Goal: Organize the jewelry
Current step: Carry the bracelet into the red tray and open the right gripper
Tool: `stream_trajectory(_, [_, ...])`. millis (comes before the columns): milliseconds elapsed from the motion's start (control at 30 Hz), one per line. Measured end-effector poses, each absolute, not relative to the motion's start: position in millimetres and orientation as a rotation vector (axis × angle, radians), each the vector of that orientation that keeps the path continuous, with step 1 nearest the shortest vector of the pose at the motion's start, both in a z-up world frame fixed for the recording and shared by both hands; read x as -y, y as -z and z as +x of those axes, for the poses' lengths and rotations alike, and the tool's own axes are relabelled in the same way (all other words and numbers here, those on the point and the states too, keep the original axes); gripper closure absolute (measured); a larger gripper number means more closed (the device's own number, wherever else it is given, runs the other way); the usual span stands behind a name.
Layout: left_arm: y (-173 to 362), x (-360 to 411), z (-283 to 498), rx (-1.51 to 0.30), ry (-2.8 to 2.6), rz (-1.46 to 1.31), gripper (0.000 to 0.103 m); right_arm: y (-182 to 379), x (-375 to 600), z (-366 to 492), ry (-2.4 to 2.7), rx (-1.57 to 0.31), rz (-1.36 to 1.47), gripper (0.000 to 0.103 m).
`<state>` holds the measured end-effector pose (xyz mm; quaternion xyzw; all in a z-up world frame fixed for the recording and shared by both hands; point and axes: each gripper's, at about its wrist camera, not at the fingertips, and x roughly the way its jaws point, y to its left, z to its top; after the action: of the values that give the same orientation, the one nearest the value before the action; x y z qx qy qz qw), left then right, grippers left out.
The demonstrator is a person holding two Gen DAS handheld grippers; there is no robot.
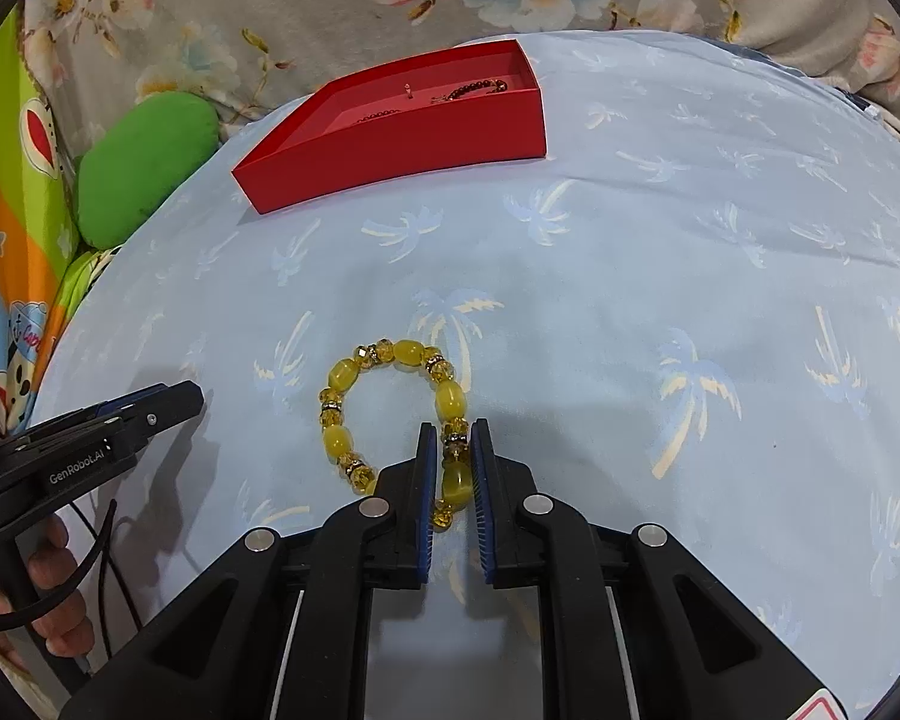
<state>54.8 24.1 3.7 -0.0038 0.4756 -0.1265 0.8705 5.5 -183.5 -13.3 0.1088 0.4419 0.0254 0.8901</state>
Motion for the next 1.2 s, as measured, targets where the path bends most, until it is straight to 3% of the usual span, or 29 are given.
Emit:
stream_trajectory(67, [-3, -19, 54, -0.990, 0.269, 0.008, 0.071, 13, 184, 5, -0.052, -0.918, 0.227, 0.093])
stream_trajectory(200, [-4, -14, 53, -0.993, 0.291, 0.016, 0.089, 10, 183, 5, -0.061, -0.915, 0.232, 0.093])
stream_trajectory(400, [-19, -6, 54, -0.962, 0.321, 0.022, 0.096, -13, 183, 9, -0.080, -0.870, 0.238, 0.093])
stream_trajectory(1200, [-100, 36, 138, -0.838, 0.408, 0.017, 0.098, -105, 191, 98, -0.113, -0.684, 0.174, 0.093])
